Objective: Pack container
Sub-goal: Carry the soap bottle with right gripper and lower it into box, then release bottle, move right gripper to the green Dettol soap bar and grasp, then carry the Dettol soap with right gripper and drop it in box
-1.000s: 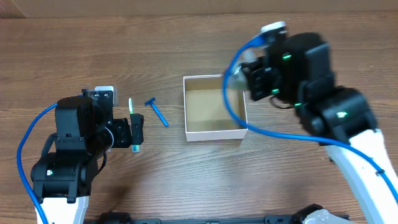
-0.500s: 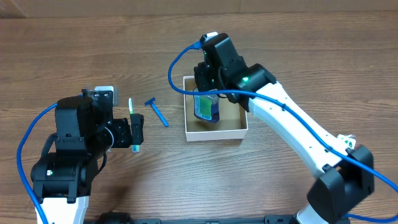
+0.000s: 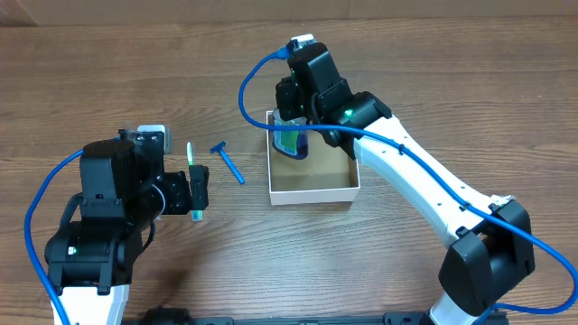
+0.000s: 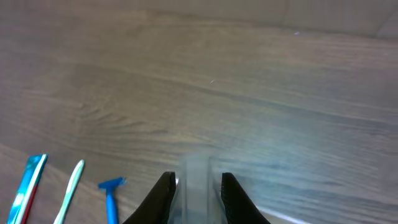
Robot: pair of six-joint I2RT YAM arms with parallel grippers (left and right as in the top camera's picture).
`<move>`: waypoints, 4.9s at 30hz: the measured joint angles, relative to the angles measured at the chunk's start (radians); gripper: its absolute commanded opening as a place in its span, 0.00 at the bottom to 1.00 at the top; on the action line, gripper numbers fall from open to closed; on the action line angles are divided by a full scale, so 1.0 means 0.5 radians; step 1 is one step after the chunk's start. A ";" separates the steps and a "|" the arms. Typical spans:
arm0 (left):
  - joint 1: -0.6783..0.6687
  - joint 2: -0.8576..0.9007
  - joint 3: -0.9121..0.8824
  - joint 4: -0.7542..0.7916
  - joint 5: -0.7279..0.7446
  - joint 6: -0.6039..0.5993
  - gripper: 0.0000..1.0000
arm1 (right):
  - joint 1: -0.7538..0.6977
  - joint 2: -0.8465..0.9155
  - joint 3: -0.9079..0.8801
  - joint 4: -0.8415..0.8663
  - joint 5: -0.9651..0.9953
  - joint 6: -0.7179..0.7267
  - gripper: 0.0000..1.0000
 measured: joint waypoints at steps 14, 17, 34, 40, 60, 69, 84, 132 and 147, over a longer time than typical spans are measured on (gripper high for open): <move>0.000 0.000 0.000 -0.002 0.000 0.000 1.00 | -0.063 0.280 -0.018 0.080 0.048 0.007 0.56; 0.000 0.000 0.000 -0.002 0.000 0.000 1.00 | -0.063 0.279 -0.018 0.105 0.050 0.008 0.65; 0.000 0.000 0.000 -0.002 -0.031 0.000 1.00 | -0.063 0.219 -0.018 -0.070 0.050 0.015 0.77; 0.000 0.000 0.000 -0.002 -0.031 0.000 1.00 | -0.063 -0.162 -0.018 -0.224 0.153 0.026 0.84; 0.000 0.000 0.000 0.014 -0.037 0.000 1.00 | -2.031 -0.790 -0.548 -1.307 0.259 0.860 1.00; 0.000 0.000 0.000 0.049 -0.038 0.000 1.00 | -2.410 -0.603 -1.182 -0.832 -0.034 0.302 1.00; 0.000 0.000 0.000 0.053 -0.038 0.000 1.00 | -2.419 -0.172 -1.241 -0.625 -0.096 0.112 0.98; 0.000 0.000 0.000 0.073 -0.037 0.000 1.00 | -0.342 -0.547 -0.269 -0.655 -0.312 0.050 0.08; 0.000 0.000 0.000 0.073 -0.038 0.000 1.00 | -0.311 0.030 -0.269 -0.631 -0.253 0.366 0.52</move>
